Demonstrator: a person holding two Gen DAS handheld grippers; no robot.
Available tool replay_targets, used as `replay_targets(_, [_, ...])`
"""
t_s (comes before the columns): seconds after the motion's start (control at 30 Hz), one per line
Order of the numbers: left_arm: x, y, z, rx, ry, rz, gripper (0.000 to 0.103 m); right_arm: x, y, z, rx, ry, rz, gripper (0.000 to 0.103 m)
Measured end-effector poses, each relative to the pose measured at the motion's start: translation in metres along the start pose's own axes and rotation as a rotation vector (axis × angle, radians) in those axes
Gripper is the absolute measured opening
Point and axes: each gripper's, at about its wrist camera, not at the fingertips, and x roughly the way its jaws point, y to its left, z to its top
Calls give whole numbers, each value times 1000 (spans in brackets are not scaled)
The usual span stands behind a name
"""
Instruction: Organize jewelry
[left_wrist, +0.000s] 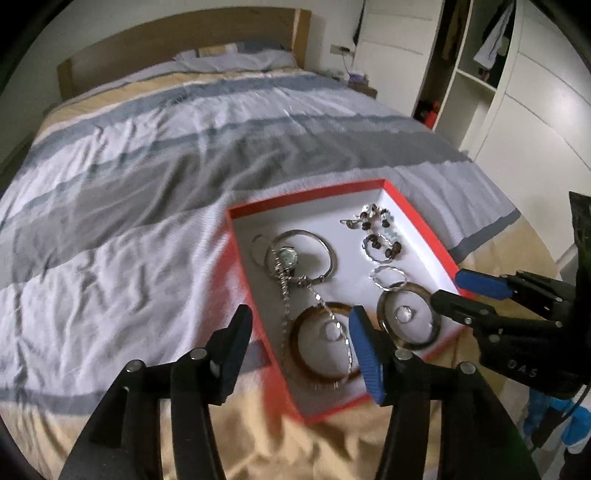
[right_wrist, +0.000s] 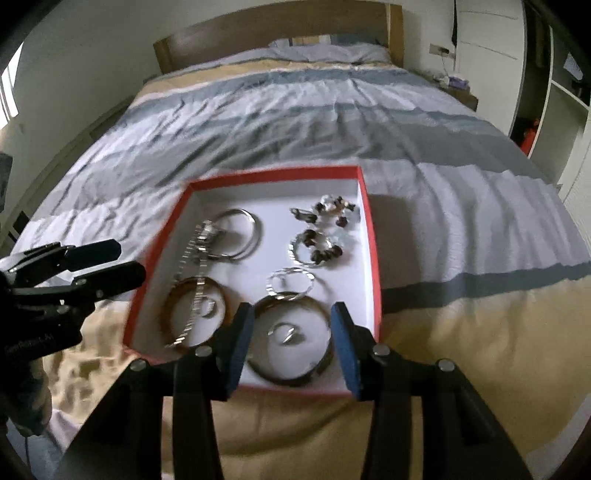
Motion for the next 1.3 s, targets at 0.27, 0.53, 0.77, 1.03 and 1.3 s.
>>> replay_targets(0.27, [-78, 13, -42, -57, -98, 111, 66, -59, 55, -25, -26, -57, 25, 42])
replay_targets(0.53, [-143, 34, -99, -106, -128, 208, 71, -94, 101, -56, -12, -86, 31, 47])
replay_targets(0.77, [-186, 46, -133, -120, -176, 278, 83, -110, 134, -77, -17, -97, 40, 58])
replay_targets(1.03, [-208, 63, -159, -154, -203, 314, 86, -116, 159, -97, -48, -106, 7, 68])
replay_targets(1.3, [-215, 75, -177, -176, -211, 344, 86, -120, 162, -109, -50, -124, -54, 71])
